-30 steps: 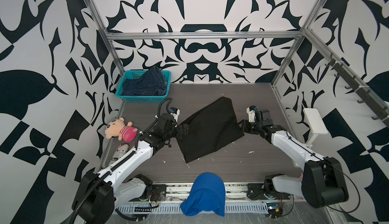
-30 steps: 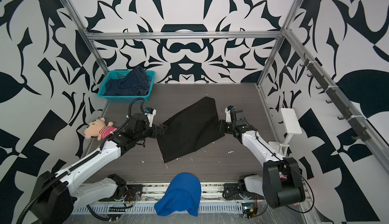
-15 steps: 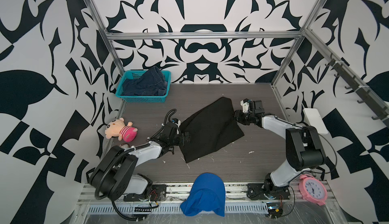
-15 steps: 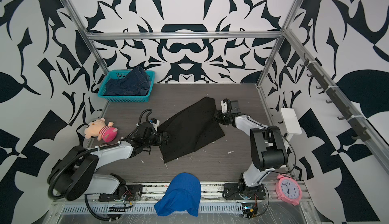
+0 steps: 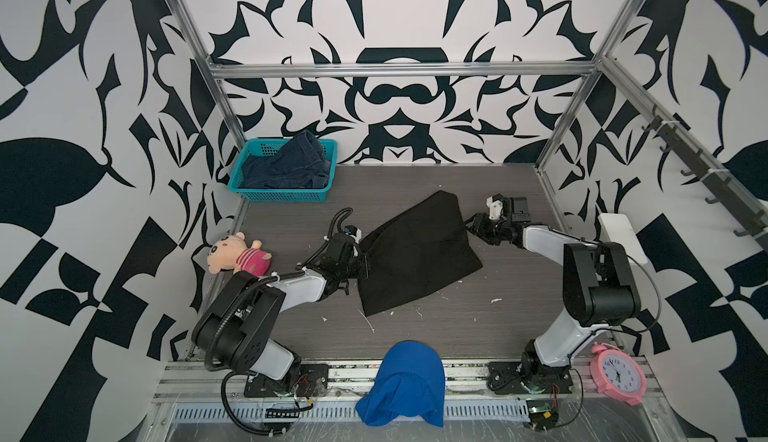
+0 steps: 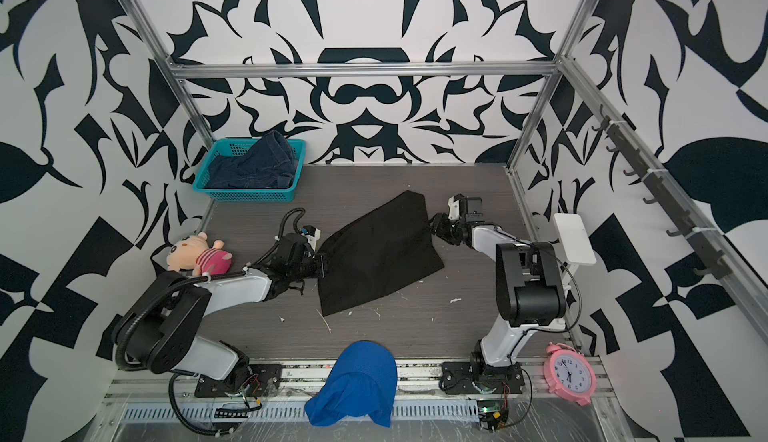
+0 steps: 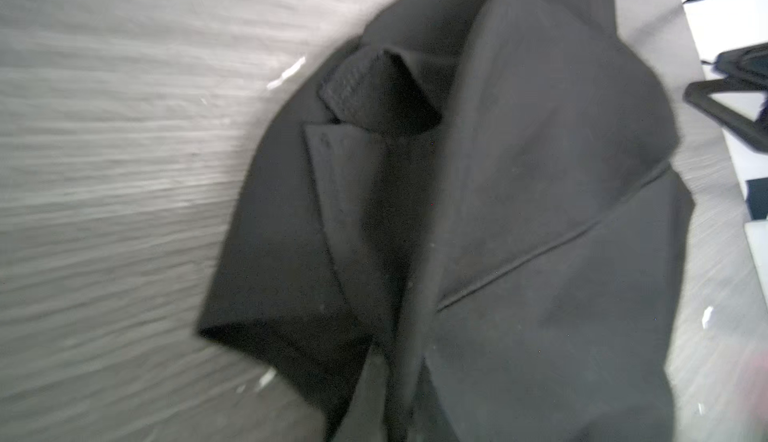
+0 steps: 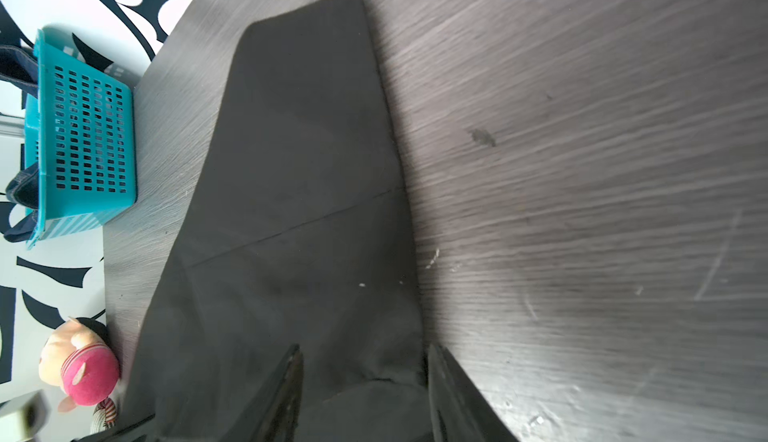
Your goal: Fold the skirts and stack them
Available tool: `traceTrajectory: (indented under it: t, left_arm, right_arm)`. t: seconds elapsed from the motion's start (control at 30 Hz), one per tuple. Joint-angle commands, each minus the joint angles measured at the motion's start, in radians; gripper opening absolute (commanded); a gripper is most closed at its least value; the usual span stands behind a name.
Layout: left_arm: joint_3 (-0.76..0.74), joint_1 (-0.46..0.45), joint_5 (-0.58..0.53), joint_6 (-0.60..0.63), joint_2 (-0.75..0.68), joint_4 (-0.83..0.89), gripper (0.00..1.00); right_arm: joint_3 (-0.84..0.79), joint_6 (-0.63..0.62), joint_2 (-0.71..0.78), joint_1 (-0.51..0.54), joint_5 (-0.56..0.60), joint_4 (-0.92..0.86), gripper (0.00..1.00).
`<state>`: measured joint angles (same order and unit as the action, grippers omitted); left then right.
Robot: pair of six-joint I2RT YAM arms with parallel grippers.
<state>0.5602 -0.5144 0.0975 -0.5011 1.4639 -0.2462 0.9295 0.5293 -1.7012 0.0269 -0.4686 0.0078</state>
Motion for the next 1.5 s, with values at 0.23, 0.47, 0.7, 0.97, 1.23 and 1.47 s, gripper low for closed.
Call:
traceTrajectory:
  t: [0.23, 0.47, 0.7, 0.97, 1.23, 1.47]
  left_arm:
    - [0.048, 0.117, -0.036, 0.099, -0.270, 0.240, 0.12]
    - [0.045, 0.151, -0.002, 0.095, -0.235, 0.248, 0.70]
    - [-0.003, 0.152, -0.005, 0.009, -0.421, 0.452, 0.63]
    - [-0.075, -0.002, 0.046, -0.252, -0.726, 0.750, 0.65]
    - [-0.120, -0.195, -0.138, -0.478, -0.638, 0.794, 0.67]
    - [-0.098, -0.205, -0.287, -0.620, -0.726, 0.982, 0.67]
  right_arm:
    - [-0.016, -0.009, -0.033, 0.006, -0.077, 0.018, 0.56]
    - [-0.036, 0.089, -0.131, 0.047, -0.266, 0.157, 0.66]
    - [-0.144, 0.038, -0.007, 0.088, -0.244, 0.054, 0.65]
    - [-0.209, -0.139, 0.292, 0.096, -0.134, -0.346, 0.67]
    - [-0.225, -0.154, 0.245, 0.166, -0.130, -0.353, 0.67]
    - [-0.239, -0.148, 0.251, 0.180, -0.112, -0.332, 0.67]
